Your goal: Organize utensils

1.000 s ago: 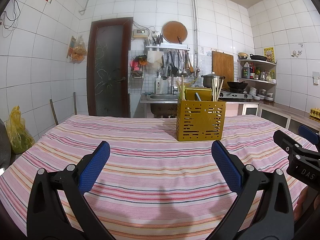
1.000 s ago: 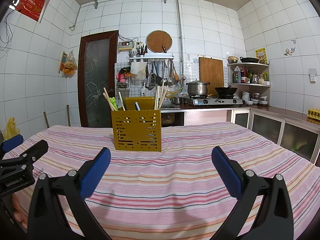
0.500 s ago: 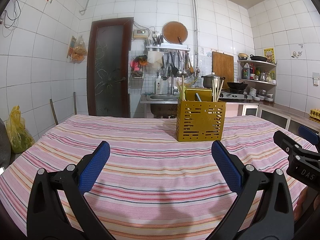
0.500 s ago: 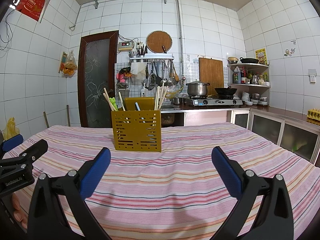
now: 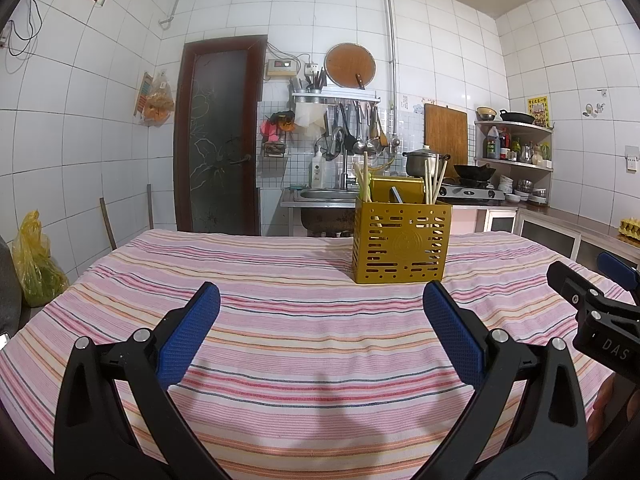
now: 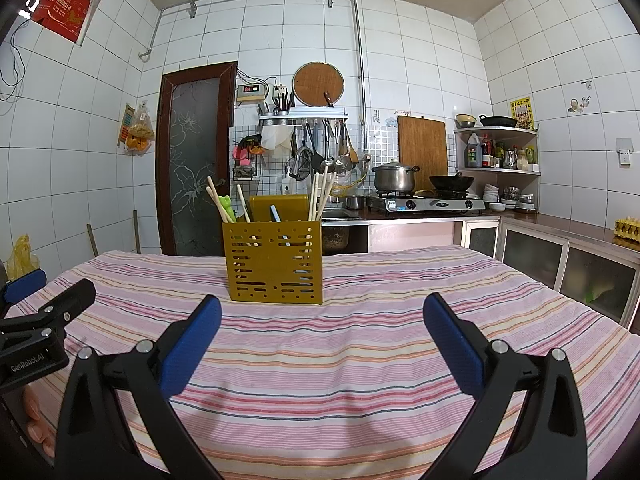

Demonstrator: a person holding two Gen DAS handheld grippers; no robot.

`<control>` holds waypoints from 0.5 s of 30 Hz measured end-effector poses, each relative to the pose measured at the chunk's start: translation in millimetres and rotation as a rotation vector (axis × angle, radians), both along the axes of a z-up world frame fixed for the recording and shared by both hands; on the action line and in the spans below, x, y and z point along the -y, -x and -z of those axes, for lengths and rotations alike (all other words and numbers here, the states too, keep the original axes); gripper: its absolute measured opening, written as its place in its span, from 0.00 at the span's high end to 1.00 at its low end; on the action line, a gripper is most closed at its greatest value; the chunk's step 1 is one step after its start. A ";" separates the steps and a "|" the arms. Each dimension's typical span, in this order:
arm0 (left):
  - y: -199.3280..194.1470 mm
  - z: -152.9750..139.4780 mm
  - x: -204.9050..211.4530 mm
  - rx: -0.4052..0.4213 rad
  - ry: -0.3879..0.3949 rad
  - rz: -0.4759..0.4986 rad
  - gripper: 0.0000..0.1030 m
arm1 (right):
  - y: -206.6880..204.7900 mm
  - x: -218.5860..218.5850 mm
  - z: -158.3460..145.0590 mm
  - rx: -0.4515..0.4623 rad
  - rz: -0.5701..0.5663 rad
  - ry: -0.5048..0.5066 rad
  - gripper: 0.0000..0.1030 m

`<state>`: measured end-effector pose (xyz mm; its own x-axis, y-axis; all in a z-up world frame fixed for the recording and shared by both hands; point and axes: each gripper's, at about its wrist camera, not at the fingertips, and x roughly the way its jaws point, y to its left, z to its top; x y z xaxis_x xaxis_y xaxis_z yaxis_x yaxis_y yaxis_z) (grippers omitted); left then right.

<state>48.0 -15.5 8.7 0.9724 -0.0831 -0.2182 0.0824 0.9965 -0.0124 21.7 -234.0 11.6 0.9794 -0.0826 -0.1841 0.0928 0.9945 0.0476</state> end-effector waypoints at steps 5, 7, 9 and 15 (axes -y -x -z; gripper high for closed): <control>-0.1 0.2 0.2 0.000 0.000 0.000 0.05 | -0.1 0.1 0.2 0.000 0.000 0.000 0.04; -0.1 0.3 0.3 0.000 0.000 0.000 0.05 | 0.1 0.2 0.3 0.001 0.000 0.000 0.04; 0.0 0.3 0.2 0.001 0.001 0.000 0.05 | 0.1 0.1 0.5 0.000 -0.001 0.000 0.04; 0.4 -0.9 1.1 0.002 0.002 0.000 0.05 | 0.2 0.2 0.7 0.001 0.000 0.001 0.04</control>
